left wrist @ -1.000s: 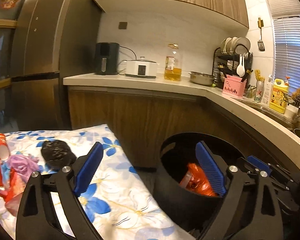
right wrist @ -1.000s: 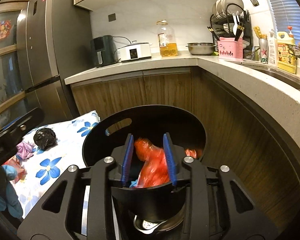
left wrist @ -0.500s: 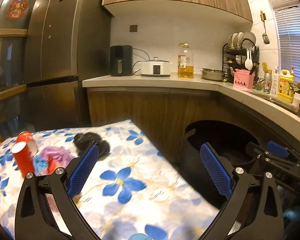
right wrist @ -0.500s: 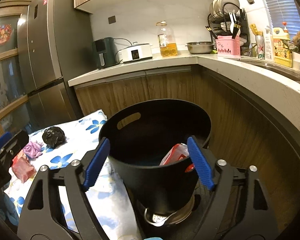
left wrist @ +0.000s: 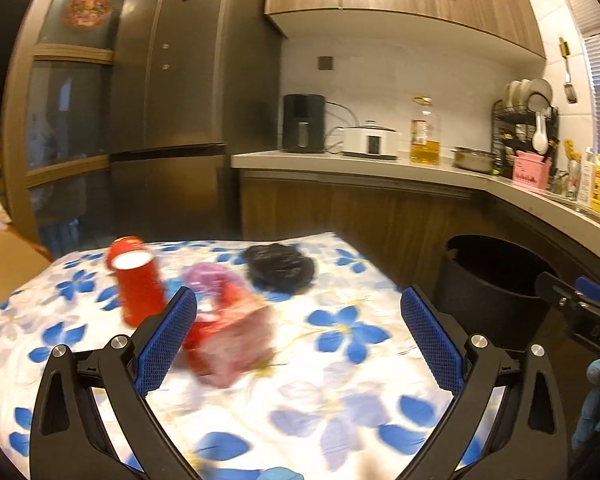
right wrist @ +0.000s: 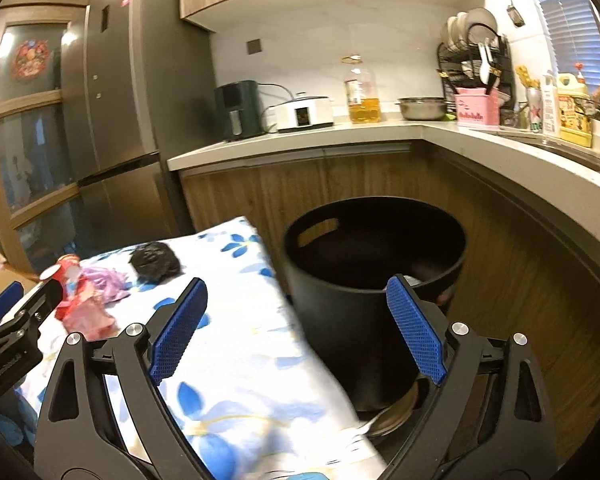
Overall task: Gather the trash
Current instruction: 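Move both tools back to the table and grasp the red-and-white bag with the left tool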
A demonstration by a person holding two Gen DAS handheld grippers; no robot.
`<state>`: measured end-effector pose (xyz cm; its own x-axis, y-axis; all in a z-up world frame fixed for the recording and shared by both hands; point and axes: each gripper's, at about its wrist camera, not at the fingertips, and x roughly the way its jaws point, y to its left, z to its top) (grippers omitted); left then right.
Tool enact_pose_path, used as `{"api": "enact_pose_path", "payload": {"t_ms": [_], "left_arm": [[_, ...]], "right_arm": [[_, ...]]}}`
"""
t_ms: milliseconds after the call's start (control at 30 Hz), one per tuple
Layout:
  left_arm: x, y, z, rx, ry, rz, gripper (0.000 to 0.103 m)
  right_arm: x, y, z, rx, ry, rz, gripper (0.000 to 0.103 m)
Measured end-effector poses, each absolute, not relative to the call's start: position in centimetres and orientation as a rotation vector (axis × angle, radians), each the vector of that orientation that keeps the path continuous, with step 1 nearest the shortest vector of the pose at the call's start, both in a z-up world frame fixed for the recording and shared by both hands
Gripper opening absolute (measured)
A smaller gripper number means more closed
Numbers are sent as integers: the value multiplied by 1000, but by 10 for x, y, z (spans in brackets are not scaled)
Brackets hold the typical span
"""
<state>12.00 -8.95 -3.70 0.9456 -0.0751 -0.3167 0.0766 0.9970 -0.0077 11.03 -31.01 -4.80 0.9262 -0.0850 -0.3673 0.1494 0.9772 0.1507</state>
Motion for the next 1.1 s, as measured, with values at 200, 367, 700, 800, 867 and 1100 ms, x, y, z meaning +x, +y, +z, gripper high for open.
{"api": "enact_pose_path", "payload": {"t_ms": [200, 367, 700, 800, 867, 1100], "left_arm": [[118, -54, -48, 4, 329, -16, 97], [121, -30, -57, -12, 339, -1, 97], [155, -24, -77, -54, 439, -34, 97], [168, -27, -85, -59, 495, -39, 90], [174, -29, -90, -63, 530, -44, 76], [185, -23, -104, -104, 609, -62, 24]], "right_arm": [[108, -267, -54, 179, 354, -56, 90], [108, -248, -57, 176, 331, -49, 90], [127, -227, -66, 174, 371, -6, 90], [132, -222, -69, 171, 379, 6, 90], [134, -219, -71, 166, 383, 14, 90], [139, -211, -76, 146, 400, 28, 90]]}}
